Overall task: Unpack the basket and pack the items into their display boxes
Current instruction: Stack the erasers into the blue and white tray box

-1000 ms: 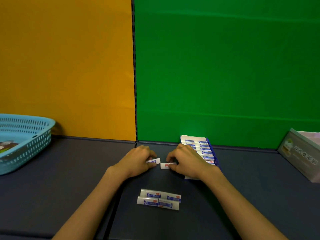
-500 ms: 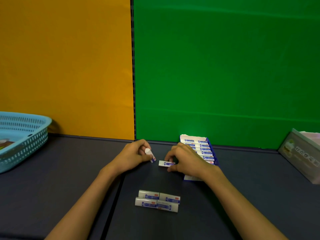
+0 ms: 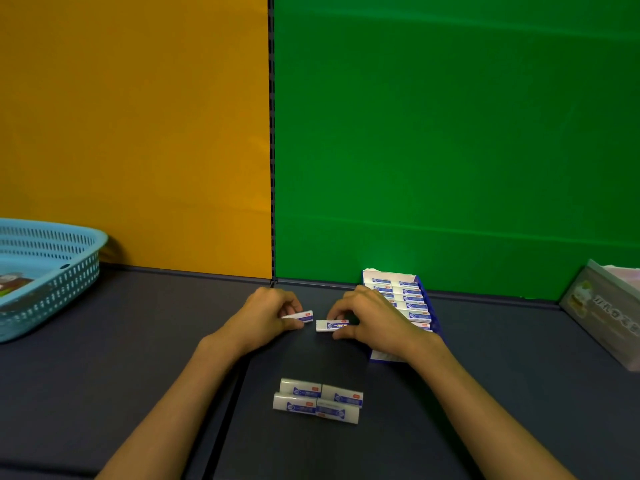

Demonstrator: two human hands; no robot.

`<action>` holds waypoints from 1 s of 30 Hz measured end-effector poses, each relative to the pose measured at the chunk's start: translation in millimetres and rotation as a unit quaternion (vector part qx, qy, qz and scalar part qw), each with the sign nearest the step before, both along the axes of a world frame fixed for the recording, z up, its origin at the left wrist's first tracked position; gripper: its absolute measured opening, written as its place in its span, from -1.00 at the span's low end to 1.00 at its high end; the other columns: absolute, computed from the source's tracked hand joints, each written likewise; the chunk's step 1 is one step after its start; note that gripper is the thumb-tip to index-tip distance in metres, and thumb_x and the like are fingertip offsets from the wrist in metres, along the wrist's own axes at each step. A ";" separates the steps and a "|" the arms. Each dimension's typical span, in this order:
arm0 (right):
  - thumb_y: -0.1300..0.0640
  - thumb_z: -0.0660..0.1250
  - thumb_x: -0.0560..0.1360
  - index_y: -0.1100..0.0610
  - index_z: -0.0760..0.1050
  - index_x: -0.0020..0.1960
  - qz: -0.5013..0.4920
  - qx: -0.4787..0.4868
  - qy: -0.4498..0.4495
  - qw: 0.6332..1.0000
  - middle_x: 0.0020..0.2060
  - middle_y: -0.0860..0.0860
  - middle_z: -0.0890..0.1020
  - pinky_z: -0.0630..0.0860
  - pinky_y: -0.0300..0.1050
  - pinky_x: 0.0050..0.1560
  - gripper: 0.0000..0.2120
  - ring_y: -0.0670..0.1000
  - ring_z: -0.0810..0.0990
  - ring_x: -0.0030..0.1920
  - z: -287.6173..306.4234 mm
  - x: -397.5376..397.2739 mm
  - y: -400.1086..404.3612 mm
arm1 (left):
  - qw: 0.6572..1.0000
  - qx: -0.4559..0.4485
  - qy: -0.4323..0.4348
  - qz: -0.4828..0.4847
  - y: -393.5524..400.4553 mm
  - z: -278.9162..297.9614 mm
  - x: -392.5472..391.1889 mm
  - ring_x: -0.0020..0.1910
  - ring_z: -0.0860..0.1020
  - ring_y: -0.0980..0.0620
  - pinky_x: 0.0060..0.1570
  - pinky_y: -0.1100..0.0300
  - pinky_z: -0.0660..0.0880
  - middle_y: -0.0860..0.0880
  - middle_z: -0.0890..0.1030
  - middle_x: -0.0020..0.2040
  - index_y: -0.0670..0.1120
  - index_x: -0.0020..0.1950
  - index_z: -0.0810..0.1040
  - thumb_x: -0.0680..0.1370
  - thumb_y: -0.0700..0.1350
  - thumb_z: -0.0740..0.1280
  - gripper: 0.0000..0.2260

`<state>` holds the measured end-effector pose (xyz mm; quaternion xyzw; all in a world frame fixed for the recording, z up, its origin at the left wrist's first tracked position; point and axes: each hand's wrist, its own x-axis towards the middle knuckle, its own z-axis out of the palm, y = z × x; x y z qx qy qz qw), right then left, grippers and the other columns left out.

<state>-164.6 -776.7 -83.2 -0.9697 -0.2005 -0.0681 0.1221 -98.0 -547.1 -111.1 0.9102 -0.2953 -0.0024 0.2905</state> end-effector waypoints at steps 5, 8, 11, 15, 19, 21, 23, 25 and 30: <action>-0.05 0.43 0.52 -0.05 0.60 0.15 -0.007 0.070 -0.039 0.997 -0.01 -0.12 0.59 0.38 -0.16 0.10 -0.77 -0.09 0.42 0.05 3.7 -3.0 -8.3 | 0.999 -0.037 -0.029 0.007 -9.9 12.5 -9.9 -0.16 0.59 0.25 -0.13 0.27 0.58 0.17 0.65 -0.17 0.05 0.01 0.67 0.47 0.04 0.51 -0.84; 0.00 0.43 0.52 -0.01 0.61 0.12 -0.024 0.084 -0.064 0.994 -0.03 -0.08 0.61 0.38 -0.17 0.11 -0.81 -0.07 0.46 0.04 10.6 -5.7 -23.2 | 0.998 -0.037 -0.058 0.007 -19.8 23.7 -17.3 -0.18 0.60 0.25 -0.13 0.28 0.59 0.18 0.65 -0.19 0.05 0.01 0.67 0.47 0.02 0.50 -0.85; 0.03 0.43 0.52 0.00 0.61 0.10 -0.052 0.083 -0.064 0.993 -0.02 -0.09 0.60 0.35 -0.20 0.06 -0.84 -0.08 0.46 0.03 18.5 -12.2 -41.7 | 0.995 -0.057 -0.075 0.000 -33.1 32.3 -25.5 -0.22 0.61 0.24 -0.19 0.21 0.60 0.16 0.65 -0.22 0.02 0.00 0.67 0.44 -0.02 0.49 -0.84; 0.03 0.44 0.51 -0.01 0.59 0.08 -0.085 0.071 -0.066 0.992 -0.04 -0.11 0.58 0.35 -0.19 0.04 -0.84 -0.10 0.46 0.01 24.7 -24.3 -65.3 | 0.994 -0.069 -0.085 -0.021 -58.4 39.8 -37.6 -0.24 0.61 0.24 -0.20 0.17 0.61 0.17 0.65 -0.22 0.03 0.00 0.65 0.43 0.00 0.47 -0.82; 0.02 0.46 0.46 -0.04 0.60 0.03 -0.114 0.077 -0.051 0.989 -0.09 -0.16 0.57 0.48 -0.13 0.01 -0.85 -0.13 0.52 -0.05 25.0 -35.5 -87.7 | 0.992 -0.054 -0.107 -0.043 -84.4 44.7 -44.2 -0.21 0.60 0.25 -0.17 0.17 0.61 0.18 0.67 -0.16 0.04 0.05 0.64 0.45 0.08 0.45 -0.77; 0.01 0.47 0.46 -0.04 0.61 0.03 -0.125 0.073 -0.047 0.988 -0.11 -0.19 0.55 0.46 -0.18 -0.04 -0.84 -0.17 0.51 -0.09 23.8 -40.7 -96.7 | 0.991 -0.035 -0.119 -0.056 -96.4 44.5 -45.6 -0.17 0.60 0.24 -0.16 0.17 0.61 0.17 0.68 -0.09 0.06 0.08 0.62 0.47 0.11 0.44 -0.76; 0.00 0.47 0.47 -0.03 0.61 0.06 -0.131 0.060 -0.048 0.988 -0.12 -0.19 0.53 0.42 -0.19 -0.04 -0.82 -0.15 0.48 -0.08 21.8 -43.8 -104.6 | 0.990 -0.018 -0.126 -0.068 -107.2 44.2 -47.7 -0.14 0.59 0.22 -0.14 0.18 0.60 0.13 0.68 -0.01 0.06 0.12 0.61 0.50 0.12 0.42 -0.76; -0.01 0.46 0.47 -0.03 0.60 0.08 -0.134 0.047 -0.050 0.989 -0.11 -0.18 0.52 0.39 -0.19 -0.02 -0.80 -0.12 0.45 -0.05 19.0 -44.9 -112.2 | 0.986 0.000 -0.144 -0.078 -116.3 44.9 -49.8 -0.11 0.57 0.20 -0.10 0.16 0.59 0.12 0.67 0.04 0.05 0.14 0.60 0.53 0.13 0.40 -0.74; 0.01 0.48 0.47 -0.01 0.60 0.09 -0.140 0.055 -0.024 0.988 -0.06 -0.13 0.57 0.41 -0.20 -0.04 -0.78 -0.10 0.48 -0.03 14.4 -47.8 -122.4 | 0.981 0.049 -0.165 -0.095 -126.3 43.0 -50.7 0.01 0.55 0.14 0.01 0.13 0.56 0.07 0.63 0.13 0.01 0.22 0.59 0.55 0.13 0.38 -0.69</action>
